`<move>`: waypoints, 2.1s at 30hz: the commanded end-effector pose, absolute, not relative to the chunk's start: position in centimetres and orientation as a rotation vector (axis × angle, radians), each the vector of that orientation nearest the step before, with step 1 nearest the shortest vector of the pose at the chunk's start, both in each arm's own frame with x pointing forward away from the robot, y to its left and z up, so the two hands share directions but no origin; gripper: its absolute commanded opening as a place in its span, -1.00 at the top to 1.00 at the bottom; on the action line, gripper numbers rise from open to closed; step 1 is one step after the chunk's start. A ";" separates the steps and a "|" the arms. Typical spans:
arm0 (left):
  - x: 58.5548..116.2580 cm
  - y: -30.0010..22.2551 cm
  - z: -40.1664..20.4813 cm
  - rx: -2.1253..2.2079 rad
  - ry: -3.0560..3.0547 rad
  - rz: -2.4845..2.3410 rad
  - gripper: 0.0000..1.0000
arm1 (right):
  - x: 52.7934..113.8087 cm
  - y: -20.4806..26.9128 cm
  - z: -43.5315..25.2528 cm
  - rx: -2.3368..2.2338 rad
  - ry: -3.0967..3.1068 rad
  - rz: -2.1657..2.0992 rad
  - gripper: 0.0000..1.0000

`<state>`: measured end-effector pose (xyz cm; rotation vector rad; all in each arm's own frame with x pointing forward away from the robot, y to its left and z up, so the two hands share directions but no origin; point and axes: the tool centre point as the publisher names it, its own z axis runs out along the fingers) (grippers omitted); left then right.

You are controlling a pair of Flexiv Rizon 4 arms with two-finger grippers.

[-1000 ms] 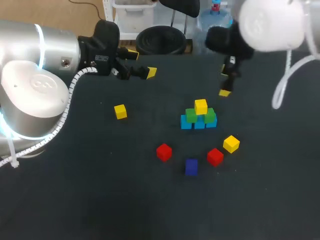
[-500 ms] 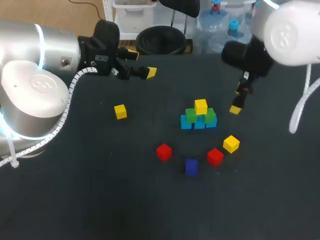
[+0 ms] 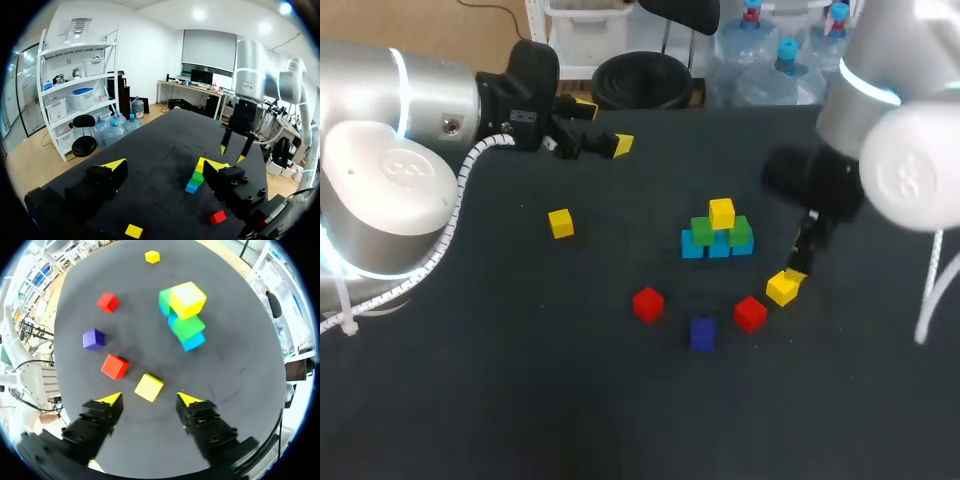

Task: Place the blue cubes, place green cubes on the blue cubes, place the yellow cubes on the green cubes, then place the red cubes on the yellow cubes, and place purple cube on the red cubes.

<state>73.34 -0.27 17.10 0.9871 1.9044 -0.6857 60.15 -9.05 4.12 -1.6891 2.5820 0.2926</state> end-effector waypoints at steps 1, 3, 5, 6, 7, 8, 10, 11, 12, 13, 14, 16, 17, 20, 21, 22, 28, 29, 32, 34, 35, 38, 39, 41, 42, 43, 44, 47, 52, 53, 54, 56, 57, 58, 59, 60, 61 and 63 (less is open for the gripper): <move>73.3 -0.2 17.0 0.985 1.897 -0.688 -1.00 | 59.3 -8.8 3.2 -1.657 2.575 0.215 0.06; 73.3 -0.2 17.0 0.985 1.897 -0.688 -1.00 | 59.1 -8.7 3.0 -1.648 2.583 0.215 0.09; 73.3 -0.2 17.0 0.985 1.897 -0.688 -1.00 | 59.1 -8.7 2.9 -1.612 2.579 0.210 0.08; 73.3 -0.2 17.0 0.985 1.897 -0.688 -1.00 | 59.3 -8.8 2.7 -1.599 2.575 0.190 0.07; 73.3 -0.2 17.0 0.985 1.897 -0.688 -1.00 | 59.6 -8.9 2.7 -1.588 2.569 0.175 0.05; 73.3 -0.2 17.0 0.985 1.897 -0.688 -1.00 | 59.8 -9.0 2.7 -1.575 2.565 0.170 0.04; 73.3 -0.2 17.0 0.985 1.897 -0.688 -1.00 | 60.3 -9.0 2.9 -1.565 2.541 0.165 -0.15; 73.3 -0.2 17.0 0.985 1.897 -0.688 -1.00 | 60.5 -9.0 3.0 -1.564 2.531 0.158 -0.36; 73.3 -0.2 17.0 0.985 1.897 -0.688 -1.00 | 60.7 -9.1 3.0 -1.573 2.529 0.136 -0.45; 73.3 -0.2 17.0 0.985 1.897 -0.688 -1.00 | 60.9 -9.3 3.0 -1.580 2.526 0.114 -0.41; 73.3 -0.2 17.0 0.985 1.897 -0.688 -1.00 | 61.1 -9.4 3.0 -1.575 2.520 0.114 -0.37; 73.3 -0.2 17.0 0.985 1.897 -0.688 -1.00 | 61.4 -9.7 2.9 -1.581 2.507 0.103 -0.26; 73.3 -0.2 17.0 0.985 1.897 -0.688 -1.00 | 61.7 -9.7 2.8 -1.582 2.497 0.078 -0.23; 73.3 -0.2 17.0 0.985 1.897 -0.688 -1.00 | 62.6 -9.8 2.8 -1.560 2.469 0.073 0.04; 73.3 -0.2 17.0 0.985 1.897 -0.688 -1.00 | 62.9 -9.7 2.8 -1.550 2.457 0.065 0.05; 73.3 -0.2 17.0 0.985 1.897 -0.688 -1.00 | 63.2 -9.7 2.9 -1.545 2.445 0.065 0.07; 73.3 -0.2 17.0 0.985 1.897 -0.688 -1.00 | 64.3 -9.5 3.2 -1.508 2.412 0.094 0.10; 73.3 -0.2 17.0 0.985 1.897 -0.688 -1.00 | 64.5 -9.4 3.2 -1.506 2.403 0.103 0.10; 73.3 -0.2 17.0 0.985 1.897 -0.688 -1.00 | 64.7 -8.8 3.0 -1.532 2.369 0.119 0.10; 73.3 -0.2 17.0 0.985 1.897 -0.688 -1.00 | 64.7 -8.3 3.1 -1.543 2.347 0.138 0.10; 73.3 -0.2 17.0 0.985 1.897 -0.688 -1.00 | 64.8 -8.0 3.2 -1.545 2.336 0.146 0.10; 73.3 -0.2 17.0 0.985 1.897 -0.688 -1.00 | 65.0 -7.4 3.7 -1.556 2.312 0.165 0.09; 73.3 -0.2 17.0 0.985 1.897 -0.688 -1.00 | 65.0 -7.2 3.8 -1.558 2.304 0.168 0.10; 73.3 -0.2 17.0 0.985 1.897 -0.688 -1.00 | 65.2 -7.1 4.0 -1.562 2.297 0.171 0.10; 73.3 -0.2 17.0 0.985 1.897 -0.688 -1.00 | 65.3 -7.1 4.0 -1.563 2.299 0.173 0.07; 73.3 -0.2 17.0 0.985 1.897 -0.688 -1.00 | 65.4 -7.2 4.0 -1.559 2.318 0.188 -0.37; 73.3 -0.2 17.0 0.985 1.897 -0.688 -1.00 | 65.5 -7.4 4.1 -1.554 2.325 0.189 -1.00; 73.3 -0.2 17.0 0.985 1.897 -0.688 -1.00 | 65.7 -7.9 4.1 -1.563 2.328 0.166 -1.00; 73.3 -0.2 17.0 0.985 1.897 -0.688 -1.00 | 65.8 -8.2 4.1 -1.566 2.342 0.157 -1.00; 73.3 -0.2 17.0 0.985 1.897 -0.688 -1.00 | 65.8 -8.2 4.1 -1.566 2.342 0.157 0.07; 73.3 -0.2 17.0 0.985 1.897 -0.688 -1.00 | 65.8 -8.2 4.1 -1.566 2.342 0.157 0.60; 73.3 -0.2 17.0 0.985 1.897 -0.688 -1.00 | 65.8 -8.2 4.1 -1.566 2.342 0.157 1.00; 73.3 -0.2 17.0 0.985 1.897 -0.688 -1.00 | 65.8 -8.2 4.1 -1.566 2.342 0.157 1.00; 73.3 -0.2 17.0 0.985 1.897 -0.688 -1.00 | 65.8 -8.2 4.1 -1.566 2.342 0.157 1.00; 73.3 -0.2 17.0 0.985 1.897 -0.688 -1.00 | 65.8 -8.2 4.1 -1.566 2.342 0.157 1.00; 73.3 -0.2 17.0 0.985 1.897 -0.688 -1.00 | 65.8 -8.2 4.1 -1.566 2.342 0.157 1.00; 73.3 -0.2 17.0 0.985 1.897 -0.688 -1.00 | 65.8 -8.2 4.1 -1.566 2.342 0.157 1.00; 73.3 -0.2 17.0 0.985 1.897 -0.688 -1.00 | 65.8 -8.2 4.1 -1.566 2.342 0.157 1.00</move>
